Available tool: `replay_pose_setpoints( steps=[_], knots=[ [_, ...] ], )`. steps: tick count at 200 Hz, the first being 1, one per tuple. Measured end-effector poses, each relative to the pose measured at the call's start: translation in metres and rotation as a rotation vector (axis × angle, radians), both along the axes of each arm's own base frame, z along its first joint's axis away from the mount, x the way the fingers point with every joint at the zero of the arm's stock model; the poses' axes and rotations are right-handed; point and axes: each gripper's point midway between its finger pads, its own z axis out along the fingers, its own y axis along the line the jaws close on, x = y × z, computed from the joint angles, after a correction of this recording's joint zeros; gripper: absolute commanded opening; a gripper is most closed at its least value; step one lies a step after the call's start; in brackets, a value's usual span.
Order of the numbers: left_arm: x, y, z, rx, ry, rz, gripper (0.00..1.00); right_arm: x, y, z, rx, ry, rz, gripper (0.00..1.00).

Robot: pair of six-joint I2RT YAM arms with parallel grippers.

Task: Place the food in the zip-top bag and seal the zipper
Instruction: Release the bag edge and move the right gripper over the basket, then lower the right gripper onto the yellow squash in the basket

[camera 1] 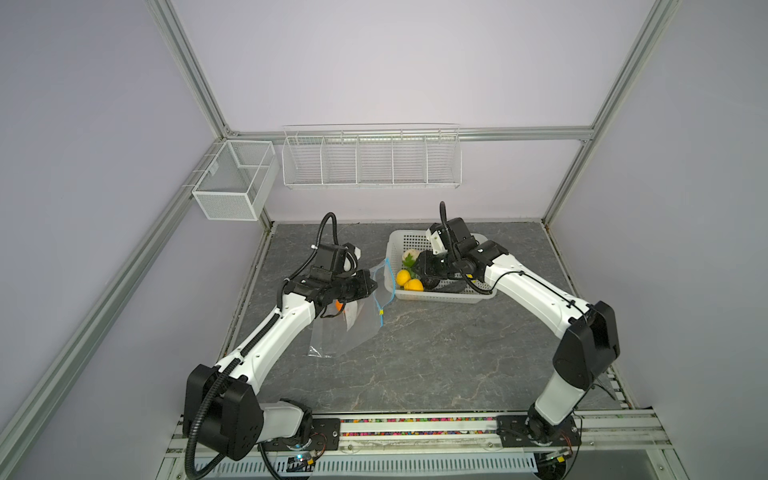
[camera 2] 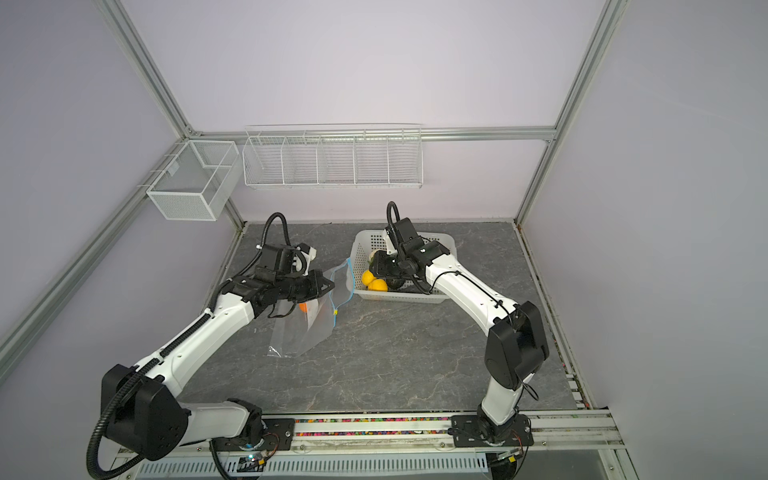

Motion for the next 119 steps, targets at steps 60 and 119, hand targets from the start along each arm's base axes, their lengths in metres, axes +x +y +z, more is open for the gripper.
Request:
replay_pose_setpoints(
  steps=[60, 119],
  knots=[
    [0.0, -0.001, -0.003, 0.005, 0.003, -0.007, 0.0, 0.031, -0.063, -0.014, -0.174, -0.029, -0.1, 0.43],
    [0.002, -0.002, -0.012, 0.019, 0.02, -0.018, 0.0, 0.065, -0.119, -0.036, -0.362, -0.048, -0.189, 0.44]
  ],
)
